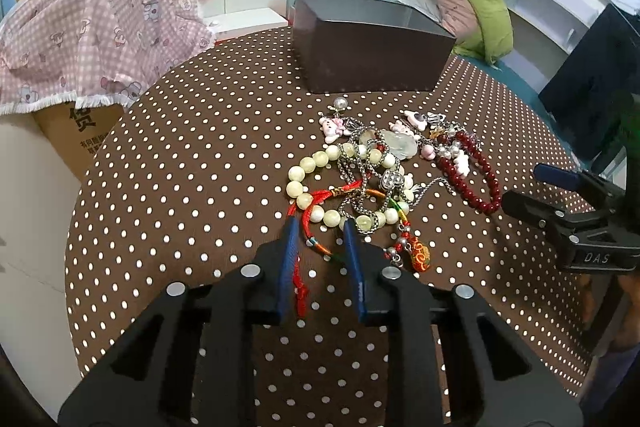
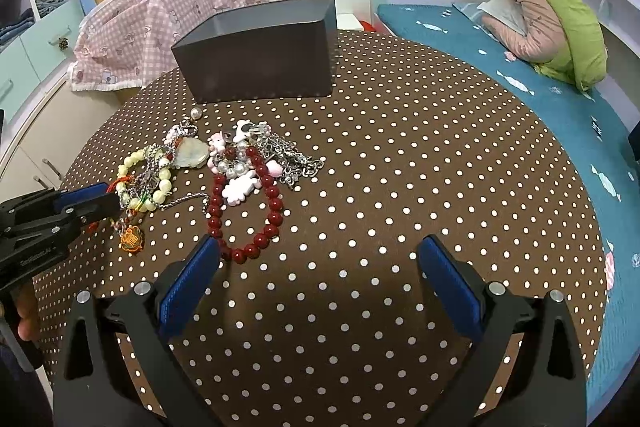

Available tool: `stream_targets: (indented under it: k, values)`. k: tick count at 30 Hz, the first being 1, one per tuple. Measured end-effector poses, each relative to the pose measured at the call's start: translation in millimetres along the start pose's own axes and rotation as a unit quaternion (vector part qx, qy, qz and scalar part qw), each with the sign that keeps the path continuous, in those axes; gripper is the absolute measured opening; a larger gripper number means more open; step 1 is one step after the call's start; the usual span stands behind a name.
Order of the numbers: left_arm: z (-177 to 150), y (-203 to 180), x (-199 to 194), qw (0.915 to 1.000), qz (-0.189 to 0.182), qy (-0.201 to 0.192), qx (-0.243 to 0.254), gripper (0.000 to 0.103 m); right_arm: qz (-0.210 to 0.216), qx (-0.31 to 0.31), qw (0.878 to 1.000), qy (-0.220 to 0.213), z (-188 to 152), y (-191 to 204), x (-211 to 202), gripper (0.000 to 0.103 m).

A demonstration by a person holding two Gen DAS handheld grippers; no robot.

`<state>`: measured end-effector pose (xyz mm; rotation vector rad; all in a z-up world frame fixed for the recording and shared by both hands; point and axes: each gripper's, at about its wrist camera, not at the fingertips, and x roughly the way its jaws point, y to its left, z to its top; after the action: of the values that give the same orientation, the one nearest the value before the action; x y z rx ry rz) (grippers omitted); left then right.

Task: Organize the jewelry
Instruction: 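Lift the red string bracelet with the left gripper while the right gripper grasps the red bead bracelet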

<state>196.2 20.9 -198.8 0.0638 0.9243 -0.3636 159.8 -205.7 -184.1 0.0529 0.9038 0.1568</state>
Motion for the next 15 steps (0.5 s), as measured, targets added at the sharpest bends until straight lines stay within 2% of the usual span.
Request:
stream_targets:
  k: [3,9,15]
  values:
    - [4,3,4,0.9999,0.000,0.012,0.003,0.008,-0.003,0.001,1.000,-0.001,0,-1,-1,0.096]
    - [4,7,3,1.0000,-0.002,0.006,-0.007,0.004,-0.003,0.007,1.000,0.002,-1,-5,-1,0.096]
    - [11,2,-29,0.9972,-0.058,-0.046,-0.010,0.003,-0.003,-0.006,1.000,0.006,5,-3,4,0.096]
